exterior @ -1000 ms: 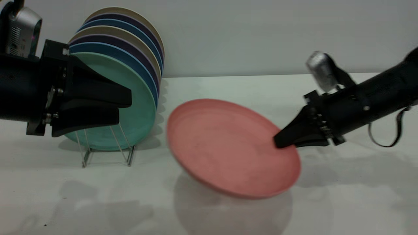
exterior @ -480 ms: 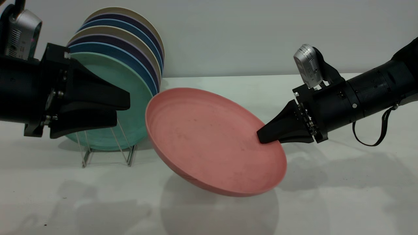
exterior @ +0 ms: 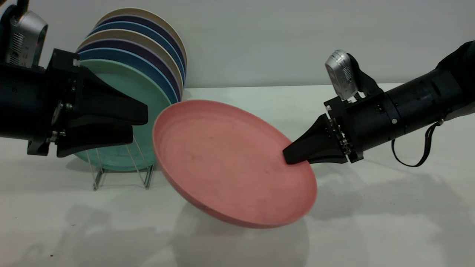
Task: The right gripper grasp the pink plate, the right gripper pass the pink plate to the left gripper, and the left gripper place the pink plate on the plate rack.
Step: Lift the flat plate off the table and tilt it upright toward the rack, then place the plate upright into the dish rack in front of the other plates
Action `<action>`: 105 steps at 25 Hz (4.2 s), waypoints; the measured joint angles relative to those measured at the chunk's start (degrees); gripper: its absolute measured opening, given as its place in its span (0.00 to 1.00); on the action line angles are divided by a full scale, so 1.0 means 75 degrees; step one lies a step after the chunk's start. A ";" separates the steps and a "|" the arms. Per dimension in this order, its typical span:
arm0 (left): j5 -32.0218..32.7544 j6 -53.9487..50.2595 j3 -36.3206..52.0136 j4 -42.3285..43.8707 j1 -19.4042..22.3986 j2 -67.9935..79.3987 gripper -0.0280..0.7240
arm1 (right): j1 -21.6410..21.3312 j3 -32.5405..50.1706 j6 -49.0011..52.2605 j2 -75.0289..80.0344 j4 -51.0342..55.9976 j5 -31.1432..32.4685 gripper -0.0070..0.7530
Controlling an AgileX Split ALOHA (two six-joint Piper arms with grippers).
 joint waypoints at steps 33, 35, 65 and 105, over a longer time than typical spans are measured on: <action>-0.0842 -0.0173 0.0000 0.0660 0.0000 0.0037 0.15 | 0.0847 0.0000 -0.0340 -0.0041 0.1205 0.0625 0.86; -0.0955 -0.0111 0.0000 0.0706 0.0000 0.0047 0.14 | 0.0677 0.0000 -0.0111 -0.0048 0.0926 0.0649 0.94; -0.1307 0.2000 -0.2070 0.5949 0.0000 -0.1543 0.14 | -0.0930 0.0000 0.1614 -0.0634 -0.2106 0.0448 0.27; -0.2928 0.4817 -0.3750 0.7793 0.0000 -0.1059 0.14 | -0.0930 0.0000 0.1662 -0.0595 -0.2440 -0.0053 0.30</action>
